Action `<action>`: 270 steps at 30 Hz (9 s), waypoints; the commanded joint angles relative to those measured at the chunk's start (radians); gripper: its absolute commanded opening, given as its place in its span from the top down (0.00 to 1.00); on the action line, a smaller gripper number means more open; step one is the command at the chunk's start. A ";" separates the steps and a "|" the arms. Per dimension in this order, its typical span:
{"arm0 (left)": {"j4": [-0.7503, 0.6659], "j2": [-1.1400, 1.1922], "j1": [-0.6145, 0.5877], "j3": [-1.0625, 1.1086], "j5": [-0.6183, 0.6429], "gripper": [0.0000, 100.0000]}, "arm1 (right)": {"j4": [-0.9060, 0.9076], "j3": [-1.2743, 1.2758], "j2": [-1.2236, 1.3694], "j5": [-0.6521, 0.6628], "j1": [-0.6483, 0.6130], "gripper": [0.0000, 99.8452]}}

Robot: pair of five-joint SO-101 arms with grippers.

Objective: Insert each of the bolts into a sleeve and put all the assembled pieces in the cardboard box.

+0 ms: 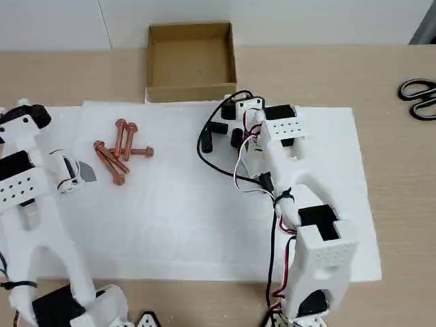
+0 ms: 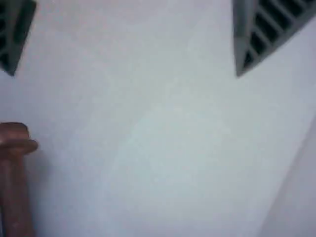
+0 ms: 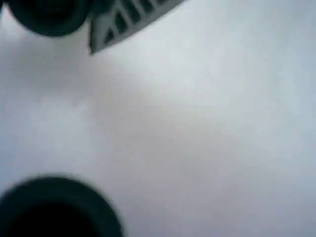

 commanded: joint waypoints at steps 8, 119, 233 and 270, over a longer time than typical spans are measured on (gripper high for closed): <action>0.008 -0.005 0.000 -0.039 0.003 0.73 | 0.021 -0.008 -0.012 -0.006 0.008 0.77; 0.376 1.361 0.315 -1.699 -0.118 0.94 | 0.134 -0.057 -0.202 0.011 0.035 0.99; 0.377 0.413 0.571 -0.849 0.157 0.99 | 0.254 -0.087 -0.458 0.018 0.030 1.00; -0.118 -0.295 0.813 -0.358 0.221 0.99 | -0.418 1.197 -1.933 -0.195 -0.113 0.99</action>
